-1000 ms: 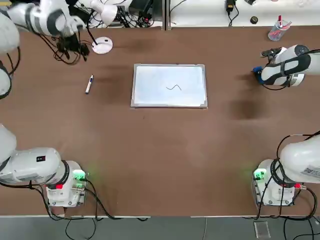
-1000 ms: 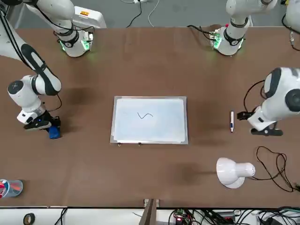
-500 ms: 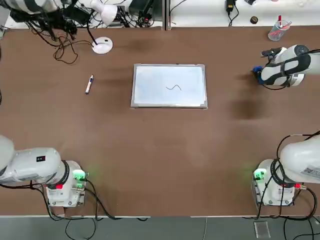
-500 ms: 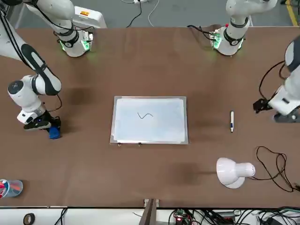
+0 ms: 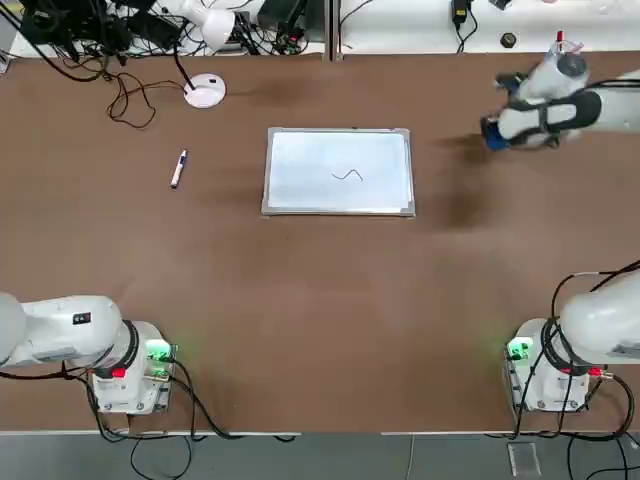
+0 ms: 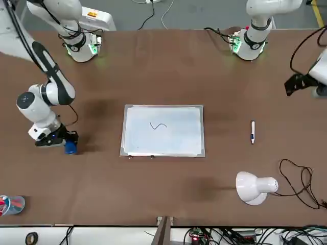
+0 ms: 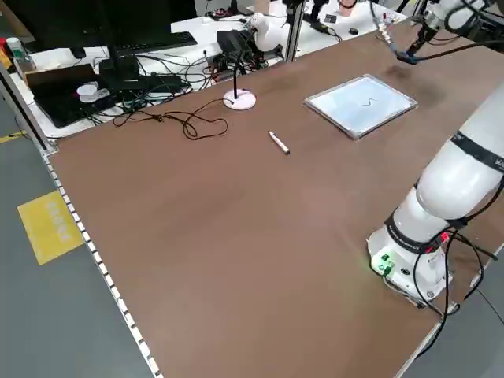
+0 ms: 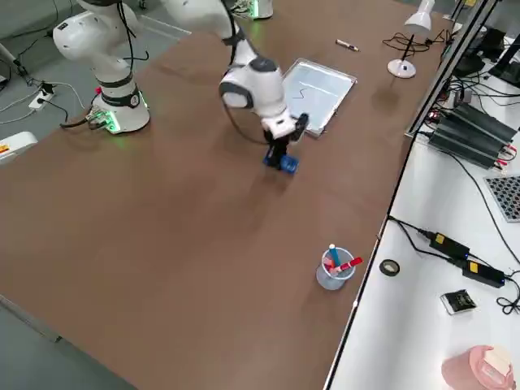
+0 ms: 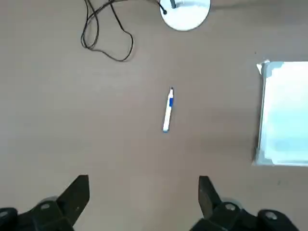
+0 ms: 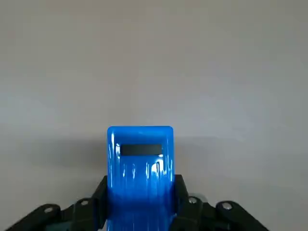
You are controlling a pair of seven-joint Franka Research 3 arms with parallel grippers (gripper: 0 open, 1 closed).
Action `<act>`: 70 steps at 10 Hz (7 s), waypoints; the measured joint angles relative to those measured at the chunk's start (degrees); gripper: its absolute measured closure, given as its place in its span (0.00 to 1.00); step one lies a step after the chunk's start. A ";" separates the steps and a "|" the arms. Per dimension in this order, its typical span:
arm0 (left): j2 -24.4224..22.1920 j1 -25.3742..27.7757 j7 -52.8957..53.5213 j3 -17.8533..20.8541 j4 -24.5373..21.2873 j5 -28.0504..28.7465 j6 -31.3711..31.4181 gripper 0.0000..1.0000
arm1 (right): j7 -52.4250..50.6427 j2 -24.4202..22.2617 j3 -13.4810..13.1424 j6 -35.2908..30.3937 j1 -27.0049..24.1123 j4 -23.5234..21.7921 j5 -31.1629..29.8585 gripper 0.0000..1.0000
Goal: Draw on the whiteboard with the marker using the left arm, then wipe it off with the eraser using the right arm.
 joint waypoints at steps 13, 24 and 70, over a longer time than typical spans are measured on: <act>-0.82 -2.54 0.00 2.99 -1.26 -2.08 -0.94 0.00 | 48.74 1.75 0.43 -6.87 29.16 8.93 -6.84 0.45; -0.64 -2.37 -0.85 3.53 -1.30 -2.09 -0.77 0.00 | 67.73 9.48 0.23 -6.76 33.29 8.60 -29.04 0.45; -0.59 0.03 -0.65 3.93 -1.40 -2.09 -0.73 0.00 | 87.02 22.07 2.85 -12.56 40.60 28.99 -39.17 0.45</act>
